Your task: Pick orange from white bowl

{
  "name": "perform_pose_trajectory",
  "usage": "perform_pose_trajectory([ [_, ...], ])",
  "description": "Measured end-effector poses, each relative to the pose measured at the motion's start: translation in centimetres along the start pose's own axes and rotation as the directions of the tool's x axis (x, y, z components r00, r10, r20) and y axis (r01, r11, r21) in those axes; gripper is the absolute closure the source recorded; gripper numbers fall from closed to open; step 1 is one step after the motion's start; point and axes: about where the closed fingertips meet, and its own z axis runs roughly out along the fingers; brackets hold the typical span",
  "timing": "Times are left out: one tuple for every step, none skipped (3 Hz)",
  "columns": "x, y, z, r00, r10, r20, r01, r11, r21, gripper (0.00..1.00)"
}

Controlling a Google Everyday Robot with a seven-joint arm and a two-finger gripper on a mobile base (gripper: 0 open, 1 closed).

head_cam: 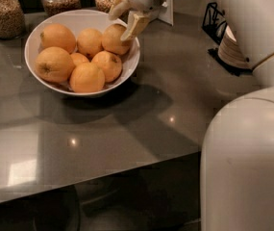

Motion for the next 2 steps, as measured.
perform_pose_trajectory([
  [-0.12,0.12,1.63,1.0,-0.005,0.02,0.006,0.9994,-0.033,0.37],
  [0.51,0.46,2.51,1.0,-0.021,0.02,0.022,0.9987,-0.047,0.38],
])
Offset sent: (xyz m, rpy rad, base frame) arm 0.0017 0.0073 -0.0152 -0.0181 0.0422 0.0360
